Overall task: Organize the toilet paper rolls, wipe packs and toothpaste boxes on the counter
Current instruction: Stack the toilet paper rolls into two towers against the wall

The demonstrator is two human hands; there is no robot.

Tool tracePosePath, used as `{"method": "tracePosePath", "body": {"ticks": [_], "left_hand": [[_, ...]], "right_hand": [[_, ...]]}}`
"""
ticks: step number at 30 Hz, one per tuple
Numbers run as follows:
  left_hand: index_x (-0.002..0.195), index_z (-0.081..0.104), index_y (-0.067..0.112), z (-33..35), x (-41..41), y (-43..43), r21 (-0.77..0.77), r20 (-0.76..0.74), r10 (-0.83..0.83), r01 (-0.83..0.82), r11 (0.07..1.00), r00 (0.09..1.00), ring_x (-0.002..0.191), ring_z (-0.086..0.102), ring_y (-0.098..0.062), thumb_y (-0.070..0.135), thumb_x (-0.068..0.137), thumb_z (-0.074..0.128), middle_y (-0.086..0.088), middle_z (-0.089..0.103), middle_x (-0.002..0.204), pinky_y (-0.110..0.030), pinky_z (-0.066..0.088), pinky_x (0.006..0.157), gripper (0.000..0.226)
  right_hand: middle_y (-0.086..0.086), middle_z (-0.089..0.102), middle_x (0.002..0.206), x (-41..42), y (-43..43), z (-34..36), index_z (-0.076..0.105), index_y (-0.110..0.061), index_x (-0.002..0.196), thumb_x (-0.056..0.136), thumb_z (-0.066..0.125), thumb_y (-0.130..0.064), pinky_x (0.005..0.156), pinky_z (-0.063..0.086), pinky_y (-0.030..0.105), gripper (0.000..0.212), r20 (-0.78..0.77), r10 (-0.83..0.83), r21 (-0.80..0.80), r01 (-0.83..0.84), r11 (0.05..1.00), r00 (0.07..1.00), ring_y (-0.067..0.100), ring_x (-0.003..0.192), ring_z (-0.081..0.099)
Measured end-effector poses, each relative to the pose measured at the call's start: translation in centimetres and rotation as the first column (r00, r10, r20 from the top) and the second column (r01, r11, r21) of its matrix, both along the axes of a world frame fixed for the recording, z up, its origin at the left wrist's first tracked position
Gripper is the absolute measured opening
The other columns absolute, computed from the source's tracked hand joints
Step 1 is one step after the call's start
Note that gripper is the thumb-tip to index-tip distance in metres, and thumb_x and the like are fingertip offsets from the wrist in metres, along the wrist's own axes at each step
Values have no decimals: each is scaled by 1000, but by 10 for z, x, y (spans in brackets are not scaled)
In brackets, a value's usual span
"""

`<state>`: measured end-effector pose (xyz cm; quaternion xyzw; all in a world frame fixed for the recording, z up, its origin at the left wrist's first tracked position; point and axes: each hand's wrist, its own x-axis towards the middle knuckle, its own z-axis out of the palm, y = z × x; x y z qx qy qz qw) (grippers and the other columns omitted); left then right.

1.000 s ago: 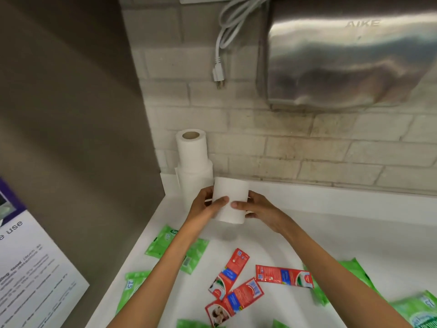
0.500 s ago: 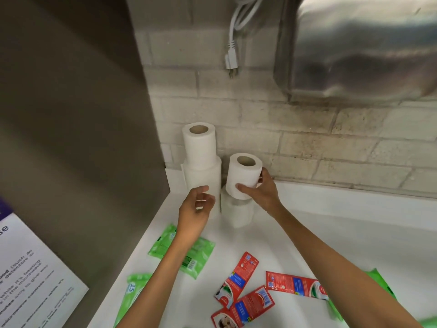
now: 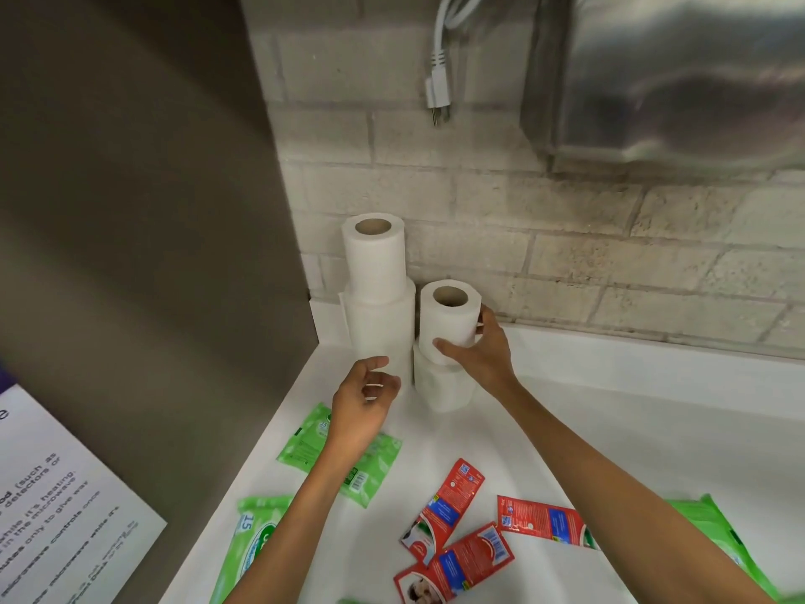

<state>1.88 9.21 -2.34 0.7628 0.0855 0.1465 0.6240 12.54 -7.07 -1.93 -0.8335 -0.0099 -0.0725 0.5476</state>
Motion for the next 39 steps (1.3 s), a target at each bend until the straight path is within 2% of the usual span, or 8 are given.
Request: {"method": "tracePosePath", "body": {"ticks": [10,17,20,24,26,31,33,39], "left_hand": [[108,56,23,-5,-3,0,-1,-40,-5,5,1000,999,89,63,-24,14,86,61,0,65,88,0,41,61,25],[109,55,23,1,-8,-10,20,-105,-48,51,999,993,90,64,-24,18,86,61,1,63,88,-18,45,67,24],[113,55,17,5,-10,-16,64,-158,-83,94,993,984,92,64,-26,19,87,59,-2,62,90,-24,45,71,26],[115,57,11,8,-17,-31,125,-241,-116,149,981,963,91,64,-26,17,87,58,-5,63,94,-26,43,75,28],[114,58,8,10,-23,-40,138,-307,-122,171,975,944,85,64,-26,15,86,59,-9,64,96,-25,43,74,29],[100,62,11,10,-51,-69,176,-447,-155,256,950,881,90,66,-28,18,82,62,-15,68,105,-34,50,79,19],[94,62,12,8,-66,-81,195,-460,-171,287,938,871,96,66,-30,17,81,61,-15,69,105,-37,51,85,14],[91,63,13,2,-109,-116,238,-478,-229,376,896,848,87,65,-26,20,81,63,-11,67,96,-25,51,72,12]], "right_hand": [[-1,53,131,-5,1,-1,37,-22,135,60,84,-39,98,47,46,91,-23,29,-26,-30,999,999,20,116,52],[1,42,143,-18,-7,2,24,-22,144,63,82,-40,105,40,44,102,-56,25,-11,-26,1000,998,22,128,43],[3,46,136,-31,-13,3,30,-20,142,68,79,-38,97,43,34,90,-72,-8,10,9,1000,997,21,121,47],[5,62,116,-57,-28,9,54,-19,121,77,73,-33,84,48,28,50,-137,4,-18,-7,1000,991,17,96,59],[6,67,105,-76,-39,14,59,-17,114,80,69,-31,84,49,29,38,-189,56,-56,-68,996,980,20,95,64],[11,67,97,-125,-62,27,61,-11,115,84,66,-25,95,49,36,34,-276,117,-129,-158,979,954,24,91,63],[15,67,99,-145,-72,30,60,-10,116,84,66,-24,90,47,32,36,-317,144,-168,-205,964,937,21,86,60],[11,61,89,-202,-108,30,59,-7,118,84,67,-22,73,43,25,38,-347,175,-259,-273,926,921,17,81,56]]}}
